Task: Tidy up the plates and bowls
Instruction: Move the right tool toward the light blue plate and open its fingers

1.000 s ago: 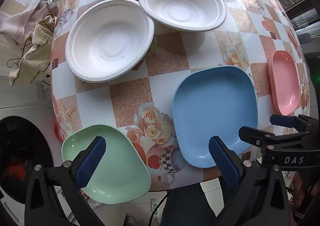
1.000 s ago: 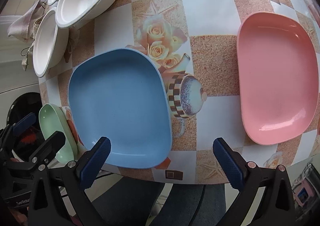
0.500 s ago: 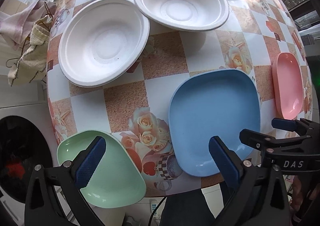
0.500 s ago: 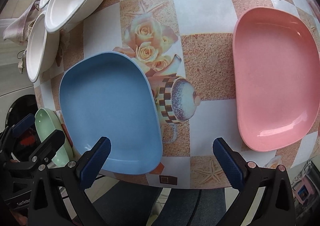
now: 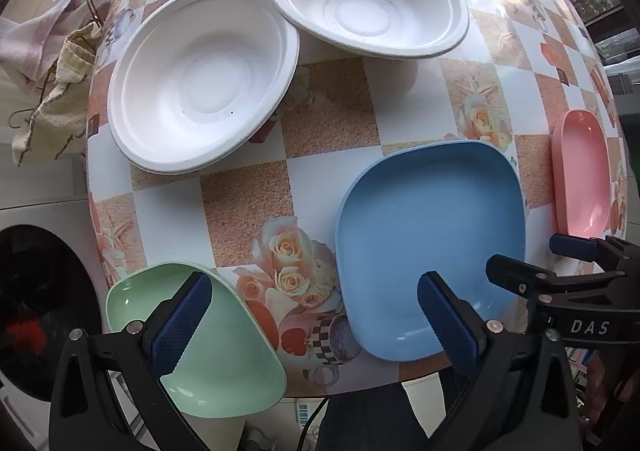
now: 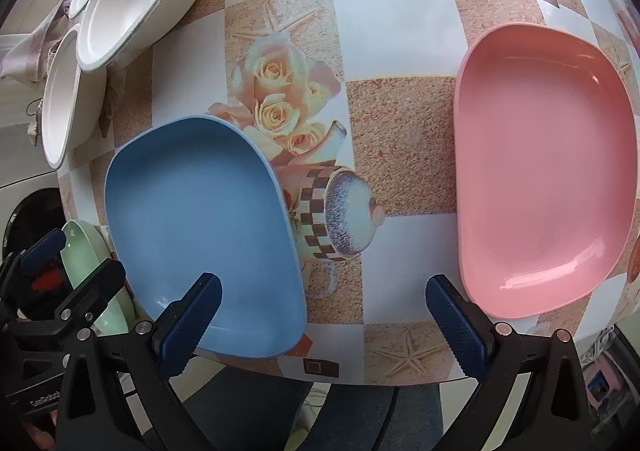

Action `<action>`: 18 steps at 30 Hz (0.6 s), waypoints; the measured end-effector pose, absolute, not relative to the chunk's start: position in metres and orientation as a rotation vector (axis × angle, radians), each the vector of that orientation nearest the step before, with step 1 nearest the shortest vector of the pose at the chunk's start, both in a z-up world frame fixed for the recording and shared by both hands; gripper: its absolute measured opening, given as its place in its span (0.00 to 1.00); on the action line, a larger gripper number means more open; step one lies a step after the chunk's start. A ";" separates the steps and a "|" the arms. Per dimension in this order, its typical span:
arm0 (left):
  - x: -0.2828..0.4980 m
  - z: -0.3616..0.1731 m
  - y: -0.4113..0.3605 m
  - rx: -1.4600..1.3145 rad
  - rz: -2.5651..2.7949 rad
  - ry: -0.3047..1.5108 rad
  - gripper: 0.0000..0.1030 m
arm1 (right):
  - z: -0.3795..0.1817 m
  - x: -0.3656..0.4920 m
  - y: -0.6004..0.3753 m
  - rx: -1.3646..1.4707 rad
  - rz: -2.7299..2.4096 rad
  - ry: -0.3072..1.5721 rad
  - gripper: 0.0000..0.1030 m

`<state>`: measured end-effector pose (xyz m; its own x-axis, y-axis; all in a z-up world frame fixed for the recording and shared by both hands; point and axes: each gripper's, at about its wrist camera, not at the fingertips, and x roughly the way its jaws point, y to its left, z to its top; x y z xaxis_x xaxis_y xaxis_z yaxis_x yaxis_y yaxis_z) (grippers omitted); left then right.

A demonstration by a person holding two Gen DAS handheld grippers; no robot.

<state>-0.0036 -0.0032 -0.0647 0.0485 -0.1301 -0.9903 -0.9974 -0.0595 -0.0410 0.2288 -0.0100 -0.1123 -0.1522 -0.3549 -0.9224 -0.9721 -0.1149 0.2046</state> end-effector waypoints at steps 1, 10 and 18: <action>-0.002 -0.066 0.000 -1.338 1.182 1.242 1.00 | -0.113 0.232 -0.008 -1.489 1.266 1.545 1.00; -0.002 -0.081 0.003 -1.296 1.232 1.228 1.00 | -0.116 0.257 -0.002 -1.479 1.250 1.468 1.00; 0.008 -0.098 0.000 -1.309 1.243 1.213 1.00 | -0.115 0.274 0.009 -1.521 1.276 1.391 1.00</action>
